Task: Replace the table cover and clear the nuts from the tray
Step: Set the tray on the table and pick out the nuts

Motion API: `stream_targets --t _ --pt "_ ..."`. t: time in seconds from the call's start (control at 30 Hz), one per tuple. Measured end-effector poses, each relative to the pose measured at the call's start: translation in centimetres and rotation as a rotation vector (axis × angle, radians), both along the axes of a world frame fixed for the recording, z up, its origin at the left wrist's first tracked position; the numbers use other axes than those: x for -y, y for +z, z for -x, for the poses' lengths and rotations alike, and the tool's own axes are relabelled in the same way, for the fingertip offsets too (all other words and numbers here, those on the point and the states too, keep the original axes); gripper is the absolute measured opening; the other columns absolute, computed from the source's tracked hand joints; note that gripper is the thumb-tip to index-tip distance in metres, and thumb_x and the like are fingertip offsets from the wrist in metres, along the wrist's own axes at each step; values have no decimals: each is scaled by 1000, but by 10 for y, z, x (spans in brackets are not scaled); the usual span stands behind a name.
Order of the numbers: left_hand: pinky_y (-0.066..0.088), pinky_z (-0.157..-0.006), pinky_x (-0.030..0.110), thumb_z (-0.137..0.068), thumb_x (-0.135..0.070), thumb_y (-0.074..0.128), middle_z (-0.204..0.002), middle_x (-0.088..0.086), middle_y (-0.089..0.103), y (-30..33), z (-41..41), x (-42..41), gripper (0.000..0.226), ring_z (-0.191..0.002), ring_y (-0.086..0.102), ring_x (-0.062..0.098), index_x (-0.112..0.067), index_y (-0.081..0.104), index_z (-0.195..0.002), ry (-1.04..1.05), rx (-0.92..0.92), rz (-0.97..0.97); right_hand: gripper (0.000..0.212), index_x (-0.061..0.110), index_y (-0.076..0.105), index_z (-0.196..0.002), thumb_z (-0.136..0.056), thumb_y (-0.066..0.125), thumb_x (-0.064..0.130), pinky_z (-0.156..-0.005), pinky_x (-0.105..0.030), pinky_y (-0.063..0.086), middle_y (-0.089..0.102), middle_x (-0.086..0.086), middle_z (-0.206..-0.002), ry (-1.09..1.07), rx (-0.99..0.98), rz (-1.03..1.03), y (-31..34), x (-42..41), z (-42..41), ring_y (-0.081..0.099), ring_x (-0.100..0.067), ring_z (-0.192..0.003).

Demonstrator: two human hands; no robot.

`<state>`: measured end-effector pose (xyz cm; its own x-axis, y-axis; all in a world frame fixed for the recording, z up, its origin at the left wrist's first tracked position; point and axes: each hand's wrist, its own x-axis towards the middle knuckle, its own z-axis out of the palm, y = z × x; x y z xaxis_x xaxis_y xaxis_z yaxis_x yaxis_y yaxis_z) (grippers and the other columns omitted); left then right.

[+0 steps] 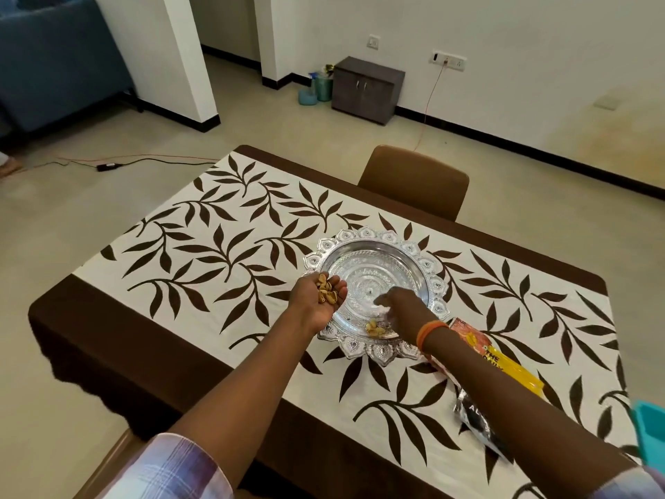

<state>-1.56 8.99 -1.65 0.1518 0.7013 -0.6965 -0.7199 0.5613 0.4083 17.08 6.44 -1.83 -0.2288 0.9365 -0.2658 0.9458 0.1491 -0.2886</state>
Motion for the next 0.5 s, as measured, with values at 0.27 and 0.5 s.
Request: stream_targets --t 0.27,0.5 --pt "50 -69 31 -104 -21 35 -79 11 56 1 -5 2 30 -72 57 23 -8 52 -83 -10 13 12 66 5 42 -133 -81 74 31 -91 -38 48 47 -20 -127 -166 108 152 -14 -1 35 56 -36 -111" --pt "50 -68 30 -106 -25 32 -77 10 56 2 -3 3 35 -70 57 22 -9 52 -82 -4 12 20 26 2 62 -103 -81 70 14 -79 -34 50 60 -20 -108 -80 181 65 -14 -1 45 63 -34 -98"
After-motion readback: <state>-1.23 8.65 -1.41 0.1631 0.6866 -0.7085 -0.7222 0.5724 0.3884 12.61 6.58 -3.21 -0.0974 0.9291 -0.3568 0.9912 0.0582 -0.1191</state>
